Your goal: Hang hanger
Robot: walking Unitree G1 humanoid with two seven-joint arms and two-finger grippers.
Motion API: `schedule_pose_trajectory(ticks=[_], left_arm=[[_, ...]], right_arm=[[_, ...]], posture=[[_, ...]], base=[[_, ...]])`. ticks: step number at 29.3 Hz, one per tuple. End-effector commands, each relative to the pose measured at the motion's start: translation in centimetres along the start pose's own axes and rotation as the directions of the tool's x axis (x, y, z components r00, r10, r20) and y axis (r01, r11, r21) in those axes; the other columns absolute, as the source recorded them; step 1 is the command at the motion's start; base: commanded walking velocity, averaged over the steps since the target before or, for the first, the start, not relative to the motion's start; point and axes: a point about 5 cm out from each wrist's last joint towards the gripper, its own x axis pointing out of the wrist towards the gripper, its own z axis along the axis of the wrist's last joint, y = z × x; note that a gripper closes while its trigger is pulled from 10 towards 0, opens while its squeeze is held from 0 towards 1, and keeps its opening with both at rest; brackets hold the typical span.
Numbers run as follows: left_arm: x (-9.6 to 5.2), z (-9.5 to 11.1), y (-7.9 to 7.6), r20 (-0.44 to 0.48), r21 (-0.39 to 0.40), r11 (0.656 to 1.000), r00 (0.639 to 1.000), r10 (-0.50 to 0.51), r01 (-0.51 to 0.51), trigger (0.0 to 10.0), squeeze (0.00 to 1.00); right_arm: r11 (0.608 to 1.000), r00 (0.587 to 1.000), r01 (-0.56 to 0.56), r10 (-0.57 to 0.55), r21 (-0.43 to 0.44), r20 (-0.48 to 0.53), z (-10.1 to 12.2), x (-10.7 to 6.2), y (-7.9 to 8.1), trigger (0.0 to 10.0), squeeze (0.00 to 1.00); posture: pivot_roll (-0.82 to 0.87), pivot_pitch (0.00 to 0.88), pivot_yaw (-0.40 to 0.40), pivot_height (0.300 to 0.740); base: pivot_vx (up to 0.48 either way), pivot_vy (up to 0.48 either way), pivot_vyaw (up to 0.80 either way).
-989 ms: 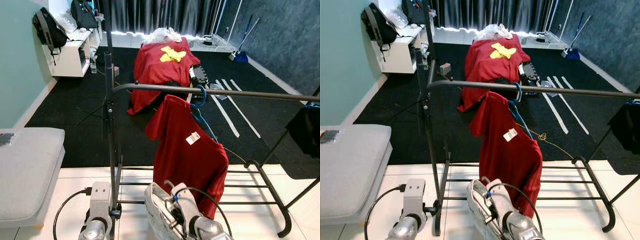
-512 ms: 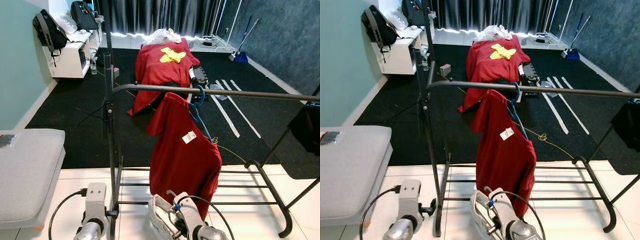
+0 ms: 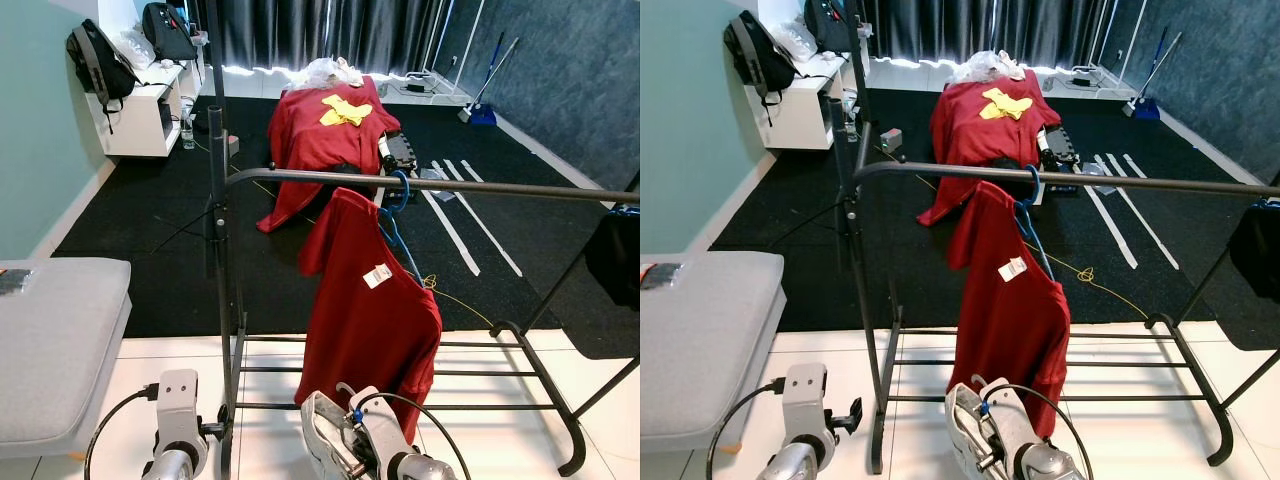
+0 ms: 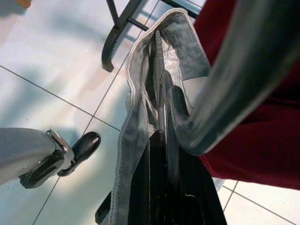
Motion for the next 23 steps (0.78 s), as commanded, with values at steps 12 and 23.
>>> schedule_pose_trajectory(ticks=[12, 23], left_arm=[[0.4, 0.3, -0.9, -0.019, 0.057, 0.998, 0.999, -0.035, 0.036, 10.0, 0.00], [0.3, 0.3, -1.1, -0.021, 0.082, 0.995, 0.998, -0.058, 0.059, 10.0, 0.00]], right_arm=[[0.985, 0.996, 0.065, -0.074, 0.161, 0.051, 1.6, 0.4, -0.3, 10.0, 0.00], [0.984, 0.997, 0.056, -0.065, 0.167, 0.050, 1.6, 0.5, 0.3, 10.0, 0.00]], posture=[[0.11, 0.000, -0.054, 0.740], [0.11, 0.000, -0.041, 0.740]], base=[[0.000, 0.000, 0.00], [0.000, 0.000, 0.00]])
